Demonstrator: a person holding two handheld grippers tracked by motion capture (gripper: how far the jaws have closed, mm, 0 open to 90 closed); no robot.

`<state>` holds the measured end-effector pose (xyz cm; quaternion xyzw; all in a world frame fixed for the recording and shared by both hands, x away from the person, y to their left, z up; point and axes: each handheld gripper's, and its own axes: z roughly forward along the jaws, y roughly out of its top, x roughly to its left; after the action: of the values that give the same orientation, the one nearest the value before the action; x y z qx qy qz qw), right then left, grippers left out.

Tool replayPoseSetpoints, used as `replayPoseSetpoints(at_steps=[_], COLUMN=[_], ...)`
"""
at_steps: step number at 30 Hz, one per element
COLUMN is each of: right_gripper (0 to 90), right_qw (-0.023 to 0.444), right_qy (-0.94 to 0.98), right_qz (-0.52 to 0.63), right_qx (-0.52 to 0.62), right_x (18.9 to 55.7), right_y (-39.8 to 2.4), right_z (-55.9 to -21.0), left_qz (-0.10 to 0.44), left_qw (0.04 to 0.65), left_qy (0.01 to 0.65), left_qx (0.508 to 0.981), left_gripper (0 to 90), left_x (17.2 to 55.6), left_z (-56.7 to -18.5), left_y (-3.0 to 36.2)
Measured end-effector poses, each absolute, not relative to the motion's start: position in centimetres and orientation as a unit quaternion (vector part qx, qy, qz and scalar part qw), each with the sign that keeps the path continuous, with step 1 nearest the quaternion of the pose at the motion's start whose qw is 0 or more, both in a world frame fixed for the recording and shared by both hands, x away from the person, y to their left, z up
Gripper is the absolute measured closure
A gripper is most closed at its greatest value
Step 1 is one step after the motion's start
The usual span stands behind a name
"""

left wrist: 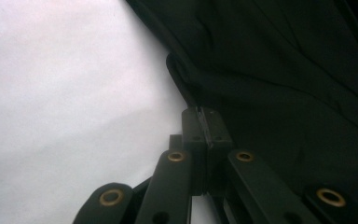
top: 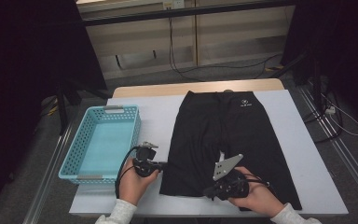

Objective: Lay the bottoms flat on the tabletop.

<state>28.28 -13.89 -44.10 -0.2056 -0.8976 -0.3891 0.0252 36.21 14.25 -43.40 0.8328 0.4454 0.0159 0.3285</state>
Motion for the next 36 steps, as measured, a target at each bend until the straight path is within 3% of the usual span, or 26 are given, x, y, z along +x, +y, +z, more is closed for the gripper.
replayPoseSetpoints(at_steps=[13, 16, 25, 36], right_gripper=[88.1, 78.0, 67.8, 66.9], right_qw=[0.034, 0.024, -0.093, -0.15], right_qy=[-0.899, -0.892, -0.863, -0.836], right_qz=[-0.393, -0.405, -0.396, -0.366], right_qx=[-0.193, -0.201, -0.3, -0.38], right_x=[27.6, 27.9, 31.0, 33.7], right_y=[-13.0, -13.3, -16.3, -16.6], right_z=[-44.0, -43.9, -43.8, -44.4], left_qz=[0.017, 0.015, 0.02, 0.019], left_qw=[0.328, 0.325, 0.322, 0.319], left_qy=[0.446, 0.447, 0.447, 0.451], left_qx=[0.833, 0.833, 0.834, 0.833], left_gripper=[89.8, 89.6, 89.4, 89.5], left_x=[36.1, 36.2, 36.3, 36.4], left_z=[-42.8, -43.0, -43.2, -43.2], left_y=[14.9, 14.8, 14.5, 14.7])
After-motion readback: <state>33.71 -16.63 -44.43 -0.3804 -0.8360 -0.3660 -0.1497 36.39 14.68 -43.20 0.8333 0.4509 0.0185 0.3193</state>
